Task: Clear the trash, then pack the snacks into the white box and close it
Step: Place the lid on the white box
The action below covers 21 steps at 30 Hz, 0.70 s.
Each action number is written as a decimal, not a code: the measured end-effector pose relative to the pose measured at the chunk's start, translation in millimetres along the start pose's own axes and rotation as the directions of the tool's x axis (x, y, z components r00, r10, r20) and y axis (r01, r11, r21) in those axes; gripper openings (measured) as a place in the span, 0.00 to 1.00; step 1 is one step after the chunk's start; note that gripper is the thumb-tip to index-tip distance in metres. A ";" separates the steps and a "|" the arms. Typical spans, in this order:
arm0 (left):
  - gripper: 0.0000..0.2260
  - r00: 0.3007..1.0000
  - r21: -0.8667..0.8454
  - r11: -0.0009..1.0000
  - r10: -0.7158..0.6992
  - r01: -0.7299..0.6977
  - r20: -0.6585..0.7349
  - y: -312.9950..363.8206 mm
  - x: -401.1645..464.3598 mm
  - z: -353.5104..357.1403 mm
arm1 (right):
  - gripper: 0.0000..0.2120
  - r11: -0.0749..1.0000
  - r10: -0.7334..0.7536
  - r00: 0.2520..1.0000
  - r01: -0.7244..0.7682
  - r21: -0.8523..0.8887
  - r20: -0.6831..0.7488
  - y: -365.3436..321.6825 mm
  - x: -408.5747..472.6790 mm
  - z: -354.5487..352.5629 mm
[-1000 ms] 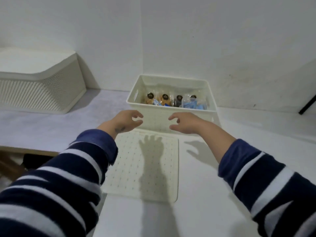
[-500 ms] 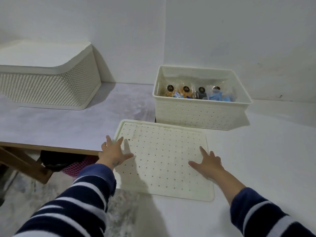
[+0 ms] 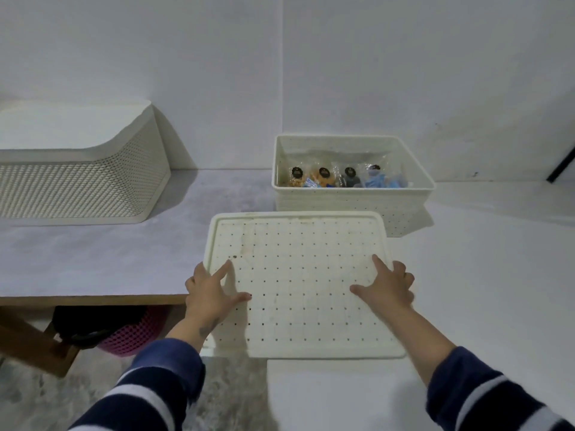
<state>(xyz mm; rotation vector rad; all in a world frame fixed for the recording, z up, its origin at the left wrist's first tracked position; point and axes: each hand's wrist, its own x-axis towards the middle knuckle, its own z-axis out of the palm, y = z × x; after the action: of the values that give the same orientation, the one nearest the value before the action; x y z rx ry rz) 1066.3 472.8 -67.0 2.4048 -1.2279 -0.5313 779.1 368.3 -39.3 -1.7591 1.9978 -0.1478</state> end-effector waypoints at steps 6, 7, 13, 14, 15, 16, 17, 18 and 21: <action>0.40 0.975 -0.026 0.991 0.127 -0.134 -0.181 45.0 15.6 -45.5 | 0.45 0.992 -0.116 0.983 0.123 0.037 -0.142 -21.3 -1.5 -66.4; 0.41 0.970 -0.019 0.989 0.141 -0.148 -0.200 54.7 20.6 -52.3 | 0.47 0.990 -0.134 0.980 0.140 0.032 -0.150 -24.8 1.4 -77.9; 0.41 0.957 0.010 0.986 0.161 -0.164 -0.240 116.3 59.2 -71.8 | 0.50 0.986 -0.160 0.974 0.165 0.018 -0.159 -40.2 43.7 -128.9; 0.40 0.958 0.011 0.987 0.159 -0.161 -0.239 126.6 67.1 -71.1 | 0.49 0.986 -0.158 0.975 0.164 0.023 -0.154 -41.6 54.4 -135.1; 0.40 0.959 0.015 0.987 0.156 -0.157 -0.235 136.5 75.2 -69.7 | 0.49 0.987 -0.155 0.976 0.160 0.024 -0.152 -42.6 65.8 -141.0; 0.40 0.961 0.020 0.988 0.154 -0.154 -0.229 146.0 83.8 -67.8 | 0.48 0.988 -0.152 0.976 0.156 0.018 -0.154 -43.9 78.2 -146.7; 0.39 0.963 0.024 0.988 0.153 -0.152 -0.221 155.4 92.6 -66.0 | 0.47 0.988 -0.151 0.976 0.155 0.010 -0.156 -45.6 91.3 -152.3; 0.39 0.965 0.025 0.988 0.151 -0.149 -0.213 165.3 102.0 -64.6 | 0.47 0.988 -0.153 0.976 0.155 0.004 -0.155 -47.3 105.0 -157.4; 0.38 0.974 0.022 0.992 0.129 -0.127 -0.185 195.9 132.6 -60.9 | 0.46 0.987 -0.162 0.977 0.162 -0.012 -0.141 -51.5 148.0 -169.3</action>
<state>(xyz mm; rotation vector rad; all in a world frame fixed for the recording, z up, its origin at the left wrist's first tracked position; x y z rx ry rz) 1036.0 267.5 61.9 2.3037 -1.2936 -0.2554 746.3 179.6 89.4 -1.9610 1.9480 -0.3343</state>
